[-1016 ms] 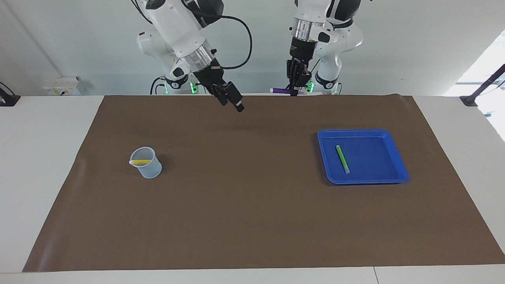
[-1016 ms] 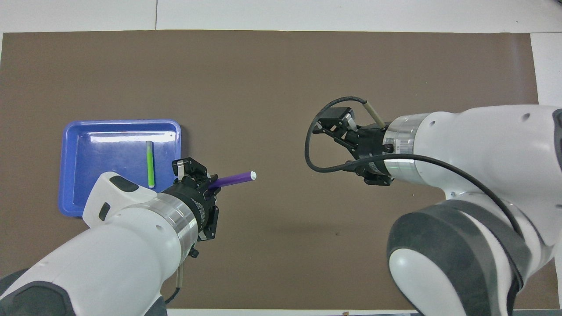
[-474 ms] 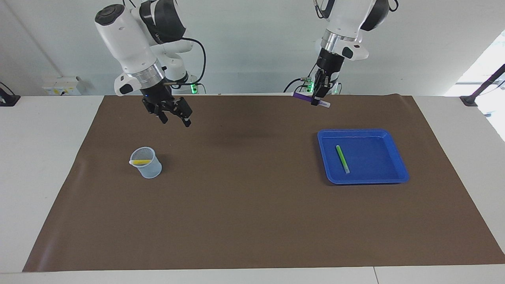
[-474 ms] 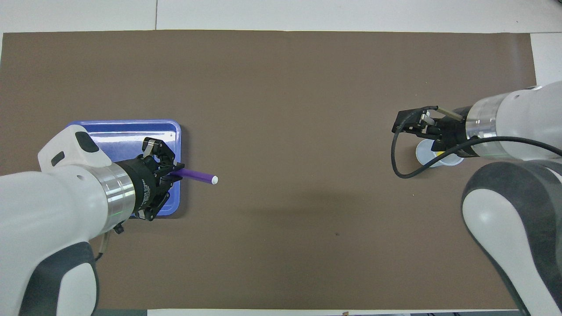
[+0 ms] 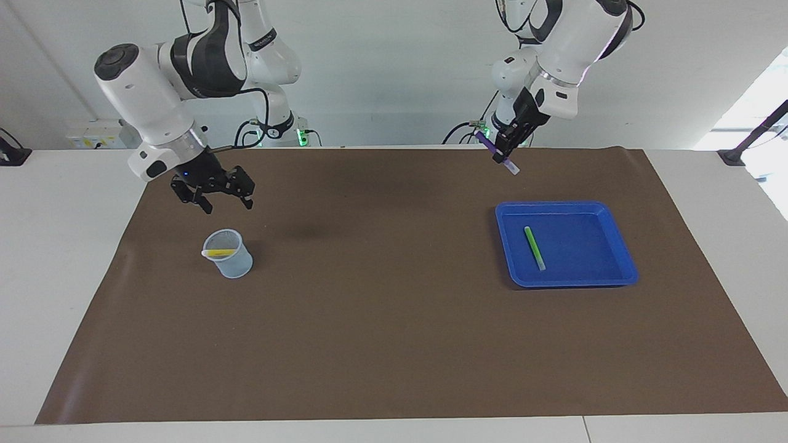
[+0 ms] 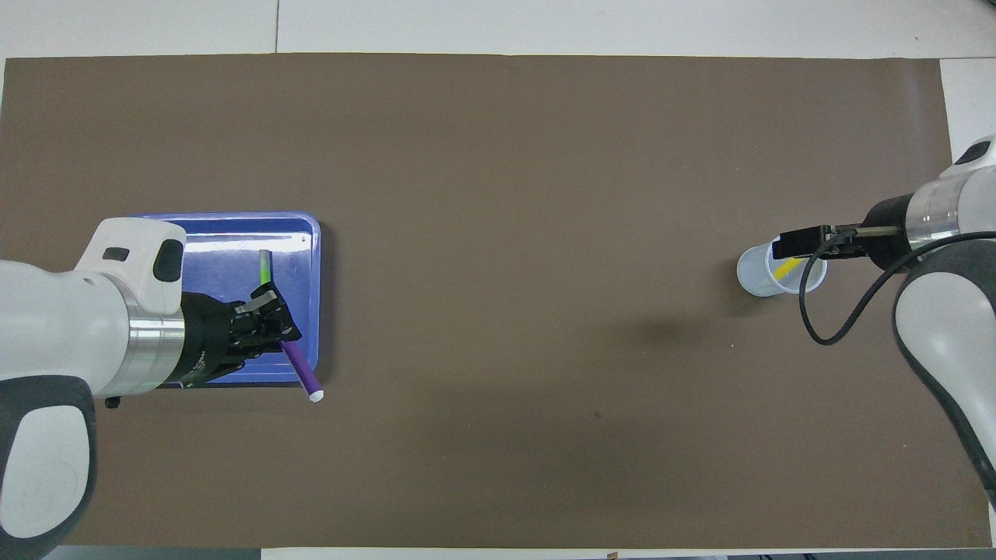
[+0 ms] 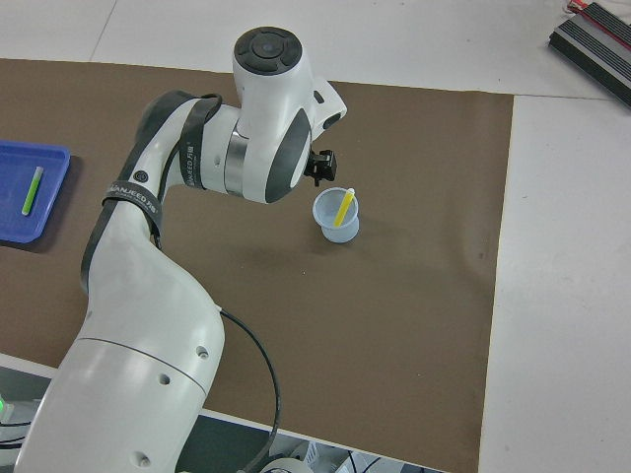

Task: Right arm passes pens to left for tray arrangement
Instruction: 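Lower the purple pen into the tray and open the left gripper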

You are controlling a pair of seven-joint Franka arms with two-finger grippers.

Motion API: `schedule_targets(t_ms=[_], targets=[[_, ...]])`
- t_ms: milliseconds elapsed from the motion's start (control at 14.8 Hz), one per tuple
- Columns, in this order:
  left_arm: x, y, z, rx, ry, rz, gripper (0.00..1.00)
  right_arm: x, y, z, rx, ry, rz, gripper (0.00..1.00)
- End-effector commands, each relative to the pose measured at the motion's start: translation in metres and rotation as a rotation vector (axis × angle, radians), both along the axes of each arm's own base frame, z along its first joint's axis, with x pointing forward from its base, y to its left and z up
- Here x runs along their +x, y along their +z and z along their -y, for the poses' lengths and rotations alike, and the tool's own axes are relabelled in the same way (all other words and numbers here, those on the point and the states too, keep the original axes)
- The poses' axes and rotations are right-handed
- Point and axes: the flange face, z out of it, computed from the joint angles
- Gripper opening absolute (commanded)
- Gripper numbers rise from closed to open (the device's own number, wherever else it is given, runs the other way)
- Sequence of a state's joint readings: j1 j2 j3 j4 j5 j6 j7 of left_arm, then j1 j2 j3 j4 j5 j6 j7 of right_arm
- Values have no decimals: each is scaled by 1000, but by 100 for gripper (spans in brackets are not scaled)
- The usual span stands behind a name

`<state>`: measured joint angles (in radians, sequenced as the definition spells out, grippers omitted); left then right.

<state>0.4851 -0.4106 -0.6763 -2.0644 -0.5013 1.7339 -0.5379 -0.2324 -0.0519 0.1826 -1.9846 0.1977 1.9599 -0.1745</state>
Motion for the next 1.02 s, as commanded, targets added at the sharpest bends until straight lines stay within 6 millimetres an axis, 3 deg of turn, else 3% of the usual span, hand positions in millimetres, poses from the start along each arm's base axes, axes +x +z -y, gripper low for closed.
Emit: schedule_targets(t_ms=[0,203,339,542,813,948], targets=[[9,-19,-28,69,-223,-25,0,7,-26,25,-9,125,-10,100],[21,-38,-45,181,-433,-30,0,17,-49,67,6,168,27,100],[33,-61,-59,232,-526,-18,0,24,-62,81,53,166,54,97],[50,-108,-83,263,-576,3,0,34,-69,78,49,102,118,94],[90,-176,-133,273,-587,45,0,26,-84,63,40,0,115,93],[97,-203,-150,274,-584,76,0,21,-92,63,29,-24,130,93]])
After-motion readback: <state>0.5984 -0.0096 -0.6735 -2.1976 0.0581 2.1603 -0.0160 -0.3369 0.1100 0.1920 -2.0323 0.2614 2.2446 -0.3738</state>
